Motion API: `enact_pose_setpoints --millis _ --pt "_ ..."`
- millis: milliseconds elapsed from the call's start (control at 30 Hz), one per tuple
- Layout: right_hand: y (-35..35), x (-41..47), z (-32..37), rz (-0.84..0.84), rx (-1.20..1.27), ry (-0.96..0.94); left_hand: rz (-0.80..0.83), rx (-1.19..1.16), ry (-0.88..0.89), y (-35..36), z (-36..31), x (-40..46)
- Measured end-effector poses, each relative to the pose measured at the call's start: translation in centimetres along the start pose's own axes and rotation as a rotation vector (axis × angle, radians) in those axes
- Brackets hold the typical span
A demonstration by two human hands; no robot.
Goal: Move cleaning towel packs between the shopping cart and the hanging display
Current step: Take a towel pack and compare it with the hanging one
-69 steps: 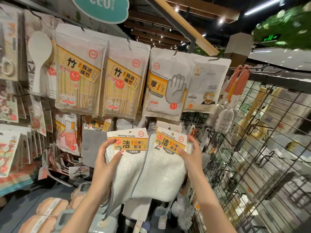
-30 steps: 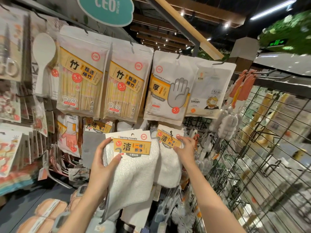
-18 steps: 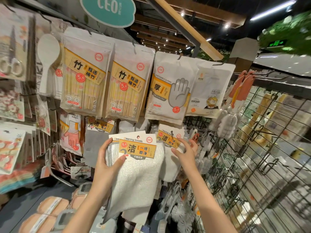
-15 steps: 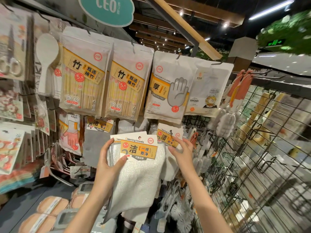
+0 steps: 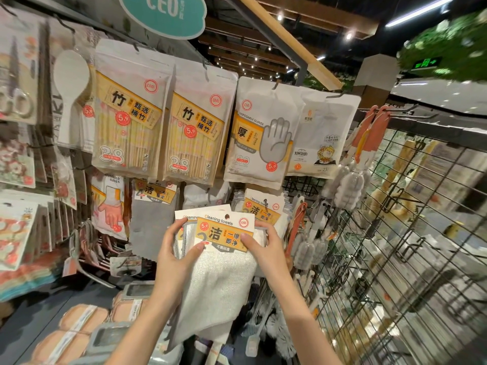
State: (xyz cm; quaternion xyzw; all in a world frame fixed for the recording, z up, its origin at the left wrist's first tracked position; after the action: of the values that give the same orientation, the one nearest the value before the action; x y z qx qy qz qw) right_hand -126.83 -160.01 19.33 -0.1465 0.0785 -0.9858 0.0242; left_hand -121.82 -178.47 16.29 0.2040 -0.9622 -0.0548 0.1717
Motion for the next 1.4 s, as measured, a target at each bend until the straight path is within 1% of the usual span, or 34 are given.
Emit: enact_pose_setpoints --millis 133,267,367,500,600,700,867,1167,1400 --pt "0.0 0.1 -0.2 -0.079 -0.017 -0.026 -0.007 0.021 0.001 0.3 -0.3 -0.3" --pt "-0.1 0.2 -0.3 -0.119 0.008 -0.046 -0.004 0.045 -0.011 0.4 -0.3 -0.3" --pt "-0.1 0.2 -0.5 -0.119 0.055 -0.052 0.020 0.059 -0.016 0.5 -0.2 -0.2" --pt "-1.1 0.5 -0.5 -0.148 0.115 -0.121 0.078 0.060 0.004 0.4 -0.3 -0.2" --pt "-2.6 1.3 -0.6 -0.219 0.147 -0.097 0.083 0.049 0.006 0.1 -0.2 0.1" --pt "-3.5 2.5 -1.0 -0.275 0.248 -0.049 0.078 0.046 0.004 0.0 -0.1 0.3" --pt "-4.6 4.9 -1.9 -0.329 0.200 -0.046 0.096 0.069 0.009 -0.2 -0.2 0.2" --pt "-5.4 7.0 -4.3 -0.423 0.138 0.030 0.047 0.060 0.005 -0.4 0.1 0.6" --pt "-5.3 8.4 -5.2 -0.415 0.009 0.025 0.039 0.075 -0.009 -0.4 0.1 0.7"
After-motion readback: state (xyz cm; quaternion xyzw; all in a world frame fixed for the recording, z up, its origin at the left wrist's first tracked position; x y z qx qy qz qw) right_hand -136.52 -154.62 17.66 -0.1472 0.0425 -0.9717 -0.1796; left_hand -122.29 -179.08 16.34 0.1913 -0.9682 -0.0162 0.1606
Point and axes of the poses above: each hand's wrist, its own x-axis towards the middle knuckle, its own y-axis out of the palm, z = x × y, the point moved 3 cm from there along x, towards the middle knuckle, and after that the axes turned 2 degrees about x, right-handed, at the moved point
